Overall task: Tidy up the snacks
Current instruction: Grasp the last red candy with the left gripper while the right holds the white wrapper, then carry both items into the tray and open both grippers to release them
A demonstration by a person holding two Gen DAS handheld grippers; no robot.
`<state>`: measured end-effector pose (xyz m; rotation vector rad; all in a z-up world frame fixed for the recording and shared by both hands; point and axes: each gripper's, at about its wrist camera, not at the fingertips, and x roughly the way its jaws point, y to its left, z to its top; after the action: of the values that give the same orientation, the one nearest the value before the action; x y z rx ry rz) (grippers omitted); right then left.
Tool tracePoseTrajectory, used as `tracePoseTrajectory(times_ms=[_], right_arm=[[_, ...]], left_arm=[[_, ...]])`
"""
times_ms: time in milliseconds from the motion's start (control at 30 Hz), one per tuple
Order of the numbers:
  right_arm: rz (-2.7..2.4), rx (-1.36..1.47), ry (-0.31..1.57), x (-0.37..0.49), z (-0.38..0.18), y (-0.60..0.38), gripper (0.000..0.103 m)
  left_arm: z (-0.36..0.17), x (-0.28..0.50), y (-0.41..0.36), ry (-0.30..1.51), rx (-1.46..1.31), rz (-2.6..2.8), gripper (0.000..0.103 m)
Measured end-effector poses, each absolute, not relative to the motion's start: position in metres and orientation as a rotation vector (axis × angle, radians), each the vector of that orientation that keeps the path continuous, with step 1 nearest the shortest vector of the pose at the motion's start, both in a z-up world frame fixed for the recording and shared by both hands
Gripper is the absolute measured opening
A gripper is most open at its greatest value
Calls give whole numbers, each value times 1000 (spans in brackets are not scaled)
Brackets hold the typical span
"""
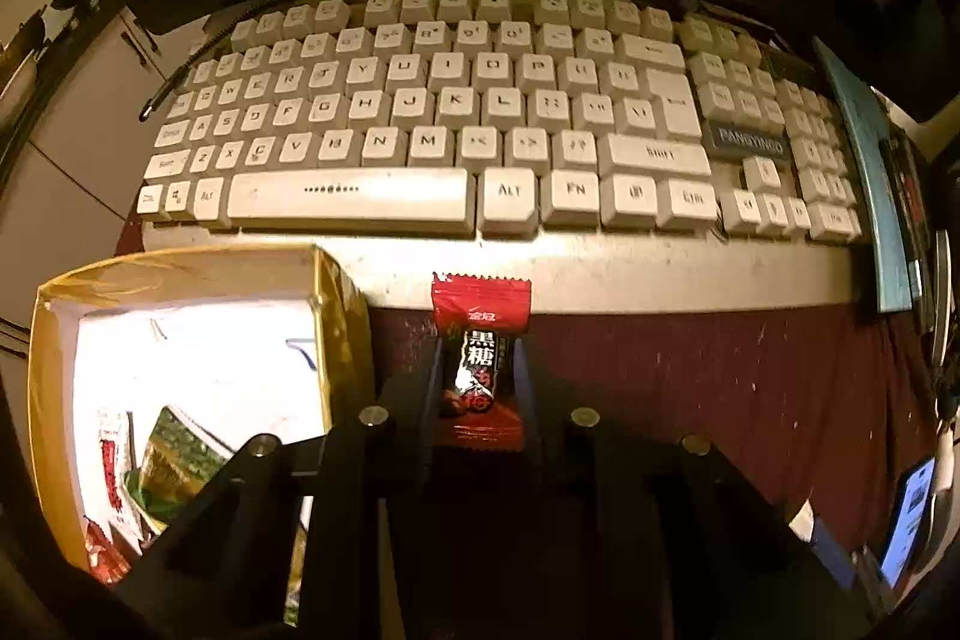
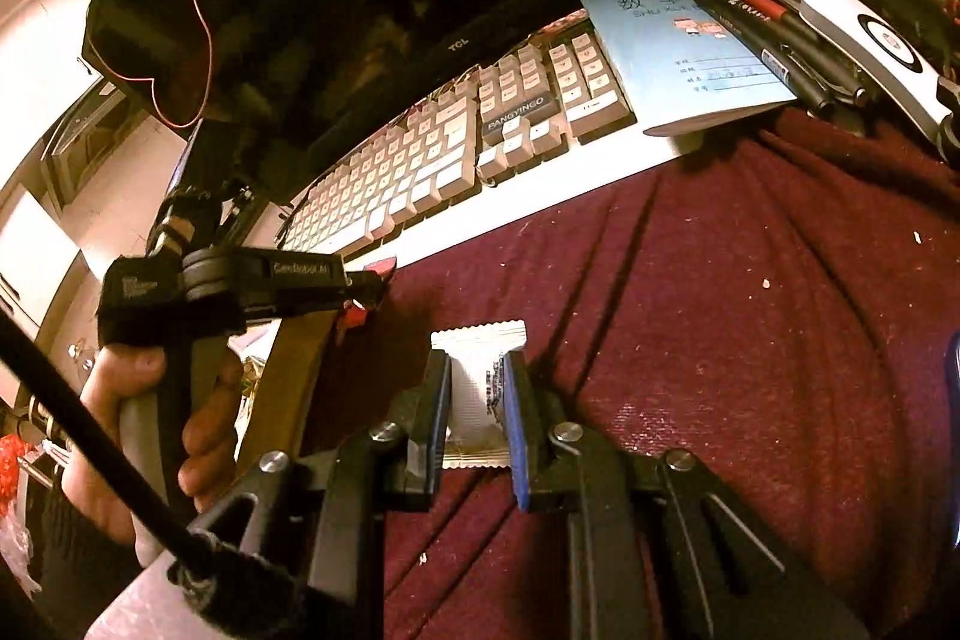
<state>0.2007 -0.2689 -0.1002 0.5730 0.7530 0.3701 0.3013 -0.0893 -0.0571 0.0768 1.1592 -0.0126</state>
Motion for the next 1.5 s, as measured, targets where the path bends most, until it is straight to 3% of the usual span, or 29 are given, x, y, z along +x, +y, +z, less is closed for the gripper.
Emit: tracePoseTrajectory(times_ms=[300, 500, 767, 1000, 1333, 1367, 1433, 1500], right_arm=[[396, 546, 760, 200, -98, -263, 16], [501, 580, 772, 193, -90, -253, 16], [821, 353, 770, 171, -31, -145, 16], [814, 209, 869, 195, -38, -72, 16], [807, 196, 897, 200, -52, -64, 19], [812, 205, 884, 198, -50, -67, 22], [819, 240, 850, 192, -45, -79, 44], [835, 276, 818, 186, -40, -94, 49]], left_arm=[[5, 213, -78, 1014, -96, -168, 25], [40, 152, -23, 870, -212, -115, 25], [9, 111, 68, 874, -395, 57, 25], [-12, 101, 82, 906, -414, 89, 25], [-33, 93, 84, 929, -419, 115, 25], [-32, 92, 83, 923, -419, 122, 26], [-32, 91, 80, 922, -417, 130, 33], [-30, 89, 77, 914, -417, 128, 52]])
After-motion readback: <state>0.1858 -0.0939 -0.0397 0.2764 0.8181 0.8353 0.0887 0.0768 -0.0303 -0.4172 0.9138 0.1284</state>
